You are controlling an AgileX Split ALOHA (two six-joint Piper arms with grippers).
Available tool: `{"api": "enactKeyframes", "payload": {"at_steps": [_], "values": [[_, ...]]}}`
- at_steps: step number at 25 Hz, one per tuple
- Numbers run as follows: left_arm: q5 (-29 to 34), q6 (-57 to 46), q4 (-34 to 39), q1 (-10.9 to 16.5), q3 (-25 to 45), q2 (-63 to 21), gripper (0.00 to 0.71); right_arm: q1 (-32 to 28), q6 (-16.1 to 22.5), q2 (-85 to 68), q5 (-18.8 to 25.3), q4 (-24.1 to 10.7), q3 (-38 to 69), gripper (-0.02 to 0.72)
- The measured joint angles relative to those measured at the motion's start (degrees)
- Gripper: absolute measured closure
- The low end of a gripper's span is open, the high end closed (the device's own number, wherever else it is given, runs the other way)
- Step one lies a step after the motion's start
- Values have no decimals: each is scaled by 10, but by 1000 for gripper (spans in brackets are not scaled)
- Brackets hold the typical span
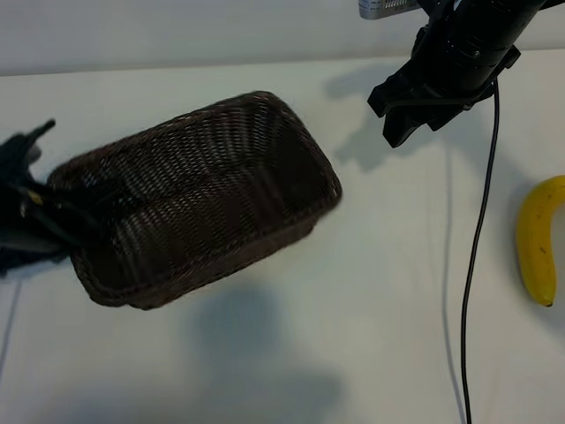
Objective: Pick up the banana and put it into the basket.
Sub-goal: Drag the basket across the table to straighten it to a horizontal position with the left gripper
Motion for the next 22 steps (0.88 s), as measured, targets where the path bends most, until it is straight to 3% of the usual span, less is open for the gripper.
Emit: {"api": "enactKeyframes", "payload": {"at_steps": [5,14,22], "values": [[74,125,-43,0,-69,-3,555,0,-1,0,0,0,0,171],[75,303,-181,0,-81,-2,555,0,-2,0,0,1,0,171],[87,363,-191,0,-119,53,555,0,-2,0,0,1,0,171]]}}
